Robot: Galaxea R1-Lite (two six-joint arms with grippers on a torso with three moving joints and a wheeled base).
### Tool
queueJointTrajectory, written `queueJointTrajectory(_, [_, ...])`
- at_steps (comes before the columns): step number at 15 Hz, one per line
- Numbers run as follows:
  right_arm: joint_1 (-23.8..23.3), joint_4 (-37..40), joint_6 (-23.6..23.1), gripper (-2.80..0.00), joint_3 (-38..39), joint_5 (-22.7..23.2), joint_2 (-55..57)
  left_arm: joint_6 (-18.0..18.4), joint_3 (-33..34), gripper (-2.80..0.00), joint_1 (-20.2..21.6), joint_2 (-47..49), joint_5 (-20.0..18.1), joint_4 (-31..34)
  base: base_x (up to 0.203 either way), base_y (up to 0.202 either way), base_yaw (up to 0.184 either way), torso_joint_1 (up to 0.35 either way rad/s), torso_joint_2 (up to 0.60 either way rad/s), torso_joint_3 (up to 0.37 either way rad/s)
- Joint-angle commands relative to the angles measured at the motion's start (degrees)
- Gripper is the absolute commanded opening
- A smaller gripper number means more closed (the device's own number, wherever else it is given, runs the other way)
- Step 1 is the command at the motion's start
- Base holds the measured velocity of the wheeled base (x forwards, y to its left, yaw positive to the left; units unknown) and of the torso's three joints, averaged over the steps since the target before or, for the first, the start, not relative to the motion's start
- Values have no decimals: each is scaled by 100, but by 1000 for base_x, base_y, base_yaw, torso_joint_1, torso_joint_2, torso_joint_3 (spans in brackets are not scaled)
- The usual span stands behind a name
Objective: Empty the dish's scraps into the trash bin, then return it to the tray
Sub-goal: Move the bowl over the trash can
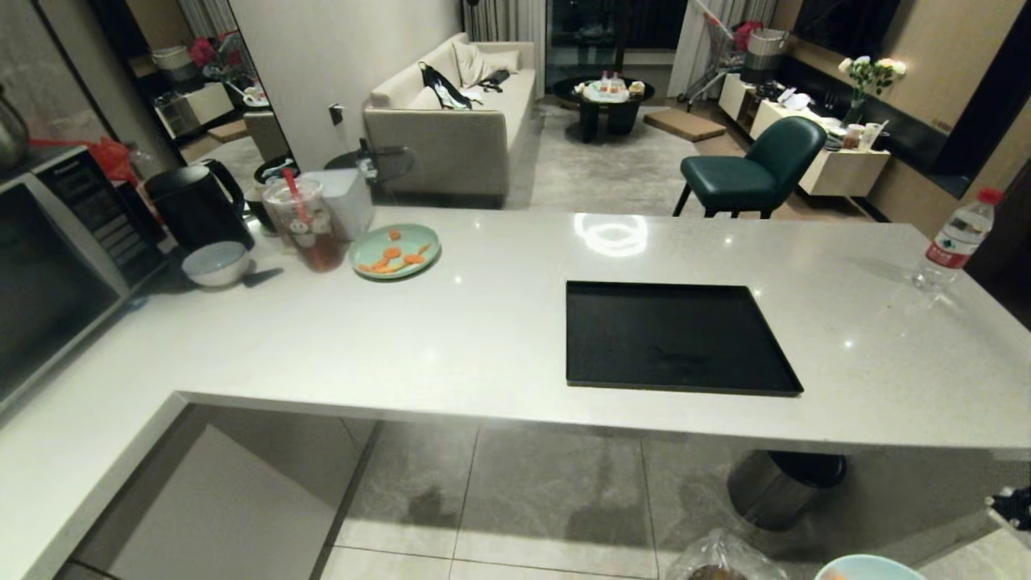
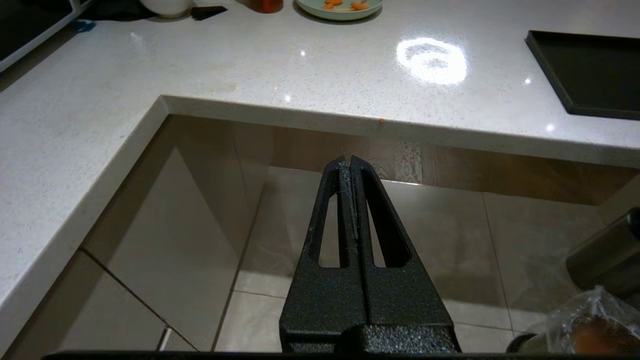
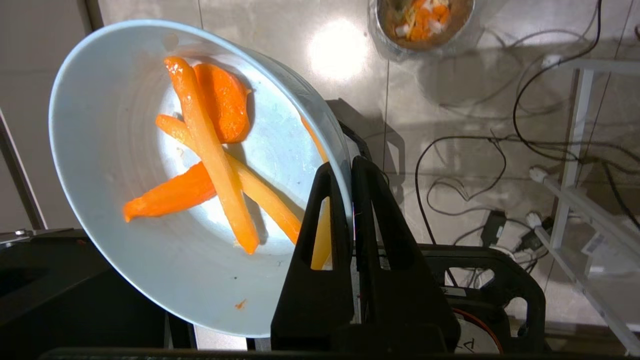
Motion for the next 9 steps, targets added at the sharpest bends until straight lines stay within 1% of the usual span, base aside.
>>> queueJointTrajectory(1, [-1,-11,8,-280,54,-5,5,-5,0,-280,1,6,1,-2,-194,0,1,1,4,-2])
queueJointTrajectory(5, [2,-7,8,-280,65,-1,5,-5,0,-280,2,6,1,-2,-185,0,1,2,1,-1])
queueJointTrajectory(6, [-5,-7,8,-280,59,-1,5,-5,0,-280,2,6,1,-2,-95,0,-1,-9,0,4])
queueJointTrajectory(9, [-7,-7,-1,-280,68,-1,5,-5,0,-280,2,6,1,-2,0,0,0,0,0,0])
